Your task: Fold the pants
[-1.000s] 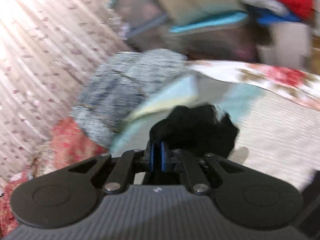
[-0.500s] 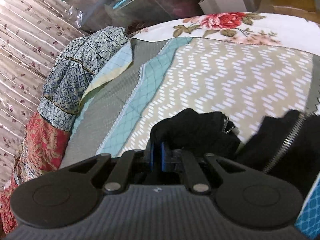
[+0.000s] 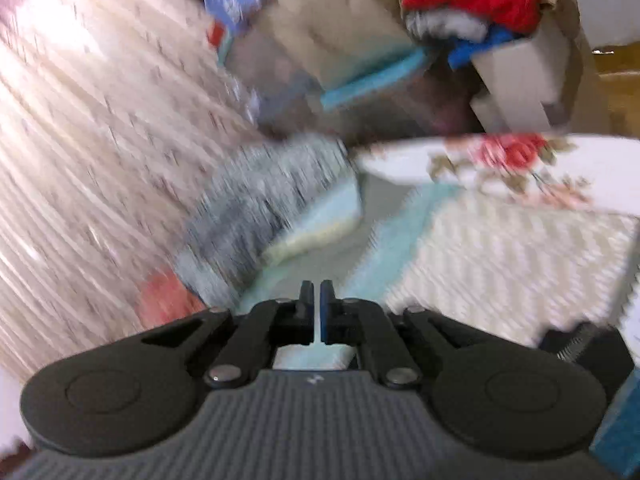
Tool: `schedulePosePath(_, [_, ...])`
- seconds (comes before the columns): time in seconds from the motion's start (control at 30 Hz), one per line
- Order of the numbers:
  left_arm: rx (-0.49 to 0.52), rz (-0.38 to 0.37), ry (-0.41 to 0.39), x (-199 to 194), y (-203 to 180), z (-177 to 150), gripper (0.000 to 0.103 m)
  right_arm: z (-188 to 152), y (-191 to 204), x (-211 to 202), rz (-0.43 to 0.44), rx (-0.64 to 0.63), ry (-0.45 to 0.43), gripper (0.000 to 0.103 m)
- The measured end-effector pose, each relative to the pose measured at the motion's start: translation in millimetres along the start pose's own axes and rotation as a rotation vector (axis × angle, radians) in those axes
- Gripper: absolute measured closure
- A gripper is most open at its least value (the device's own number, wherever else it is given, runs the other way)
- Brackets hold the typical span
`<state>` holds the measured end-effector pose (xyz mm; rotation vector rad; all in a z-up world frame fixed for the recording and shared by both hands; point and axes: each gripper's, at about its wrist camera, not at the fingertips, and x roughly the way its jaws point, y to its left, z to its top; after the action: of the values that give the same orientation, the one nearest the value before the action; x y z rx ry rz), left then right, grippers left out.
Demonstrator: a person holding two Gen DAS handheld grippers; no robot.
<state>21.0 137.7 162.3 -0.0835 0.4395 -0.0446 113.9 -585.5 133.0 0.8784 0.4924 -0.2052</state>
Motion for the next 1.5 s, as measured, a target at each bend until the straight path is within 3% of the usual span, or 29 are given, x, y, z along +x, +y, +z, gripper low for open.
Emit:
schedulePosePath(0.17, [-0.010, 0.018, 0.039, -27, -7, -30, 0.098, -63, -20, 34, -0.085, 0.059, 0.130, 0.093])
schedulePosePath(0.23, [-0.016, 0.025, 0.042, -34, -9, -33, 0.098, -70, -29, 49, -0.131, 0.072, 0.149, 0.083])
schedulePosePath(0.3, [-0.027, 0.031, 0.045, -37, -7, -33, 0.098, -78, -32, 60, -0.173, 0.101, 0.134, 0.063])
schedulePosePath(0.5, [-0.045, 0.065, 0.069, -39, -8, -28, 0.098, -70, -55, 101, -0.204, 0.204, 0.102, 0.054])
schedulePosePath(0.57, [-0.037, 0.076, 0.074, -38, -10, -26, 0.098, -73, -58, 109, -0.200, 0.239, 0.078, 0.056])
schedulePosePath(0.63, [-0.021, 0.089, 0.076, -38, -14, -25, 0.098, -72, -50, 115, -0.222, 0.199, 0.097, 0.086])
schedulePosePath(0.67, [-0.017, 0.092, 0.077, -38, -16, -25, 0.098, -73, -43, 113, -0.244, 0.186, 0.109, 0.092])
schedulePosePath(0.7, [-0.016, 0.091, 0.075, -39, -17, -23, 0.098, -73, -35, 107, -0.245, 0.182, 0.090, 0.093])
schedulePosePath(0.83, [-0.014, 0.069, 0.038, -56, -19, -20, 0.098, -38, -18, 46, -0.100, 0.108, -0.023, 0.093])
schedulePosePath(1.0, [0.023, 0.036, 0.022, -84, -19, -36, 0.098, -21, -37, -47, -0.095, 0.018, -0.135, 0.093])
schedulePosePath(1.07, [0.026, 0.013, 0.070, -86, -17, -52, 0.098, -29, -67, -72, -0.144, 0.032, -0.129, 0.093])
schedulePosePath(1.13, [0.006, -0.012, 0.180, -79, -12, -78, 0.097, -49, -93, -75, -0.248, 0.061, -0.075, 0.090])
schedulePosePath(1.17, [0.005, -0.020, 0.244, -75, -12, -91, 0.097, -58, -109, -75, -0.312, 0.096, -0.048, 0.087])
schedulePosePath(1.2, [0.008, -0.025, 0.300, -71, -12, -102, 0.094, -65, -125, -77, -0.367, 0.141, -0.032, 0.078])
schedulePosePath(1.3, [0.040, -0.036, 0.414, -74, -13, -128, 0.093, -83, -160, -105, -0.280, 0.344, -0.113, 0.072])
schedulePosePath(1.33, [0.047, -0.051, 0.417, -81, -12, -132, 0.090, -90, -154, -115, -0.313, 0.378, -0.155, 0.065])
schedulePosePath(1.37, [0.050, -0.065, 0.411, -90, -9, -132, 0.086, -94, -149, -125, -0.364, 0.373, -0.210, 0.049])
schedulePosePath(1.43, [0.037, -0.088, 0.377, -108, 0, -128, 0.062, -102, -128, -142, -0.455, 0.316, -0.330, 0.049])
schedulePosePath(1.5, [-0.029, -0.091, 0.317, -125, 18, -115, 0.059, -108, -108, -154, -0.472, 0.243, -0.398, 0.049])
